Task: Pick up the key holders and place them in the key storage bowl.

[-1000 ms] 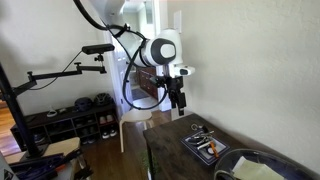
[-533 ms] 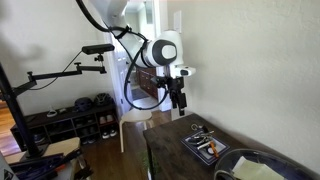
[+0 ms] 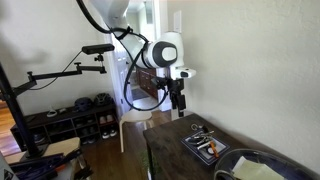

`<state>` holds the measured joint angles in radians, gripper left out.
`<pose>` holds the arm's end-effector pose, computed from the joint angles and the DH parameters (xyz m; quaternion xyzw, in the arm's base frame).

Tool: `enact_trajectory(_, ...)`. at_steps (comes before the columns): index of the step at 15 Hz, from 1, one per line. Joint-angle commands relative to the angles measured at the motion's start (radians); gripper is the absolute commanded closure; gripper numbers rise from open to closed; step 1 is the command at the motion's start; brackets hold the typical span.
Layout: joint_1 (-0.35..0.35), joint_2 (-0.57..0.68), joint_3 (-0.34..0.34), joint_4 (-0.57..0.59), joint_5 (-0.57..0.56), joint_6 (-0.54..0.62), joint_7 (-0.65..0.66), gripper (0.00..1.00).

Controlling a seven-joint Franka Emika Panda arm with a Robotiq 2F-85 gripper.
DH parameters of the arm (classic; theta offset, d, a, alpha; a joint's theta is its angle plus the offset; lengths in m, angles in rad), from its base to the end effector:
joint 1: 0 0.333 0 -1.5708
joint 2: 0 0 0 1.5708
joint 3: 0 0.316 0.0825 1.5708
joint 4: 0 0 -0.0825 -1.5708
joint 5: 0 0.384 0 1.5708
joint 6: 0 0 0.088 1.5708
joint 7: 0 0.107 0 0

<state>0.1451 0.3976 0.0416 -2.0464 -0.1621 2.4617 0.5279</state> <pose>0.5879 0.1107 0.2459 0.9930 -0.1094 0.0240 0.0374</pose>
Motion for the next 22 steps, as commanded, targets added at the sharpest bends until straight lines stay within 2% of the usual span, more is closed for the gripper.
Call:
enact_trajectory(1,0.027,0.052,-0.029,0.044,0.038,0.019,0.012,0.00)
enact_trajectory(17,0.065,0.337,-0.075,0.342,0.151,0.004,0.066,0.00)
enact_trajectory(20,0.070,0.374,-0.080,0.384,0.154,0.001,0.058,0.19)
enact_trajectory(22,0.072,0.394,-0.083,0.409,0.152,-0.001,0.052,0.17)
